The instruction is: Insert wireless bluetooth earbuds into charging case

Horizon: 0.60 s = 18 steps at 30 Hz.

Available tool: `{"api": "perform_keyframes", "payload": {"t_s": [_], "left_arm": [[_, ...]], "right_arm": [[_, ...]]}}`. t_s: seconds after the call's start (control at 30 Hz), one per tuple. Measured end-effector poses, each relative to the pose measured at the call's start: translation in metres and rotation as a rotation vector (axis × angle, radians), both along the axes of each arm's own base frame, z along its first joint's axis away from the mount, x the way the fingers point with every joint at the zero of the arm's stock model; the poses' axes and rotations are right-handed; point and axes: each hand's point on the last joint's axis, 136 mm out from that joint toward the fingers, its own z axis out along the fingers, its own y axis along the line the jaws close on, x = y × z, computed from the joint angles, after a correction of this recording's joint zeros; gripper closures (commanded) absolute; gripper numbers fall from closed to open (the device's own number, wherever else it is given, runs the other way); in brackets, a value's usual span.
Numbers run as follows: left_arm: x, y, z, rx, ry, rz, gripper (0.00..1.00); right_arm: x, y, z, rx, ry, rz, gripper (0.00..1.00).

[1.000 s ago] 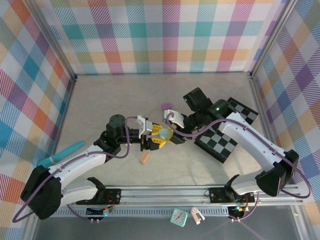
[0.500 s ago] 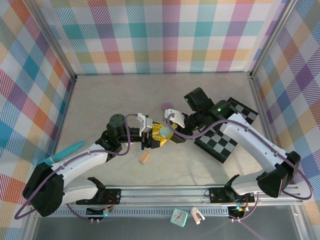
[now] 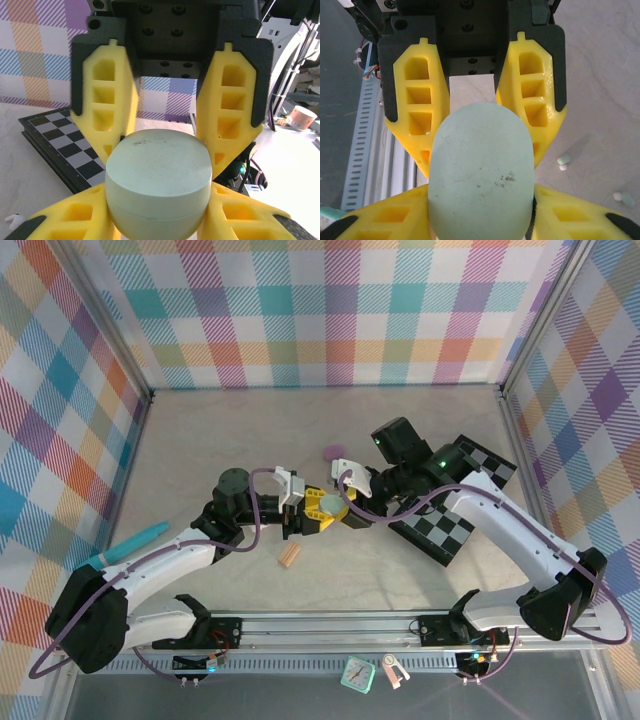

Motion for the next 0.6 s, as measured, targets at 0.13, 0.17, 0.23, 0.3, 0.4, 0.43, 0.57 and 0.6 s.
{"api": "perform_keyframes", "payload": {"t_s": [0.13,0.17,0.23,0.3,0.4,0.43,0.57,0.6], "left_arm": [[0.0004,0.0008,-0.0012,0.008,-0.029,0.007,0.70],[0.0006,0.0012,-0.0009,0.009,-0.038,0.011,0.70],[0.0002,0.0019,-0.0010,0.013,-0.049,0.013,0.70],[-0.0003,0.0023,-0.0007,0.014,-0.061,0.013,0.70],[-0.0002,0.0024,-0.0009,0.016,-0.071,0.015,0.70],[-0.0001,0.0024,-0.0010,0.016,-0.073,0.015,0.70],[-0.0002,0.0023,-0.0013,0.017,-0.073,0.014,0.70],[-0.0002,0.0023,-0.0011,0.016,-0.073,0.015,0.70]], "right_arm": [[0.0031,-0.0004,-0.0010,-0.002,-0.013,-0.013,0.46],[0.0035,-0.0004,-0.0008,-0.002,-0.013,-0.016,0.46],[0.0041,0.0000,0.0002,0.002,-0.015,-0.020,0.43],[0.0042,-0.0003,0.0007,0.003,-0.016,-0.024,0.42],[0.0050,-0.0012,0.0015,0.005,-0.021,-0.031,0.39],[0.0056,-0.0015,0.0017,0.005,-0.024,-0.034,0.37],[0.0071,-0.0031,0.0041,0.009,-0.037,-0.044,0.34],[0.0078,-0.0035,0.0053,0.012,-0.040,-0.047,0.34]]}}
